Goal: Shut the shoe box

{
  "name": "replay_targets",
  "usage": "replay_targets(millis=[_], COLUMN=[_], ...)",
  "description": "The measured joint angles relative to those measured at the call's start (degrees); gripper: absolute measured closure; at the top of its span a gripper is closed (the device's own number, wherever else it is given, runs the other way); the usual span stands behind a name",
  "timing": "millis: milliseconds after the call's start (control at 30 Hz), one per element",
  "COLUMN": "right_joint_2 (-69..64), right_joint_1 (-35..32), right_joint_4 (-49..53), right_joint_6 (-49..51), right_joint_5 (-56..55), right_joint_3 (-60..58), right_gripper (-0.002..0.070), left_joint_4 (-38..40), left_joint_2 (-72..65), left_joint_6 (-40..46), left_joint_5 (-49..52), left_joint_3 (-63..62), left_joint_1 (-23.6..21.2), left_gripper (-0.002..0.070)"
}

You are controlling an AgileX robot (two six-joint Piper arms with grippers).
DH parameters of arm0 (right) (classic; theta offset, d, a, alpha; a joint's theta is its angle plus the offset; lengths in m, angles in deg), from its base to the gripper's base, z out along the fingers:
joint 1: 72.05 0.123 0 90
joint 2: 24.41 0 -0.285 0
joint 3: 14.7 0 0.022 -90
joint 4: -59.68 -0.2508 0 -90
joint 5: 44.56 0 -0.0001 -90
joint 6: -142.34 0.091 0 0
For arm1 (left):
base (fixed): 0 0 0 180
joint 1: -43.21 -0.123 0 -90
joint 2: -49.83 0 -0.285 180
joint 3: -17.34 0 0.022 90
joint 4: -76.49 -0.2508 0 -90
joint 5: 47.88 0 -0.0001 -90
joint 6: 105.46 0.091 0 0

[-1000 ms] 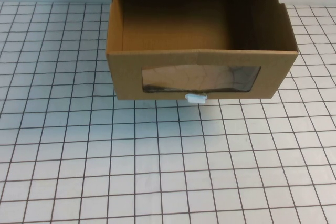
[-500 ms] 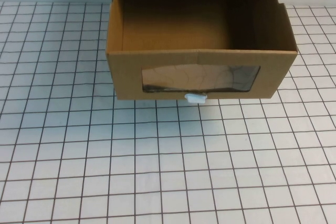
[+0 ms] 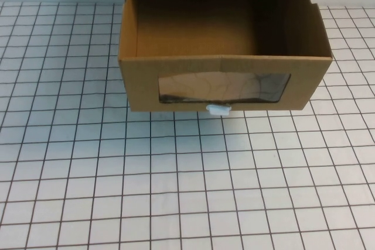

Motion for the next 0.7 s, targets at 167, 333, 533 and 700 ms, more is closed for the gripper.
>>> replay_targets(millis=[167, 333, 533, 700], right_joint_2=[-5.24, -14.58, -26.02, -34.7], right_joint_1=[0.0, 0.0, 0.0, 0.0], right_joint_4=[-3.88, -11.21, -27.64, -36.66], right_joint_6=[0.0, -10.35, -46.65, -66.69], right_joint_5=[1.43, 6.1, 17.37, 22.38], right_joint_3=[0.0, 0.1, 1.97, 2.34], right_gripper=[0.069, 0.069, 0.069, 0.069], left_joint_4=[9.97, 24.77, 32.84, 40.9], left_joint_2=[-6.07, -16.05, -30.07, -42.95], left_joint_6=[12.31, 34.94, 43.04, 43.4], left_joint_5=[4.87, 15.03, 26.01, 29.74], left_joint_3=[-1.72, -10.0, -25.33, -38.89], left_joint_1=[0.0, 0.0, 0.0, 0.0], left_gripper=[0.068, 0.068, 0.068, 0.068])
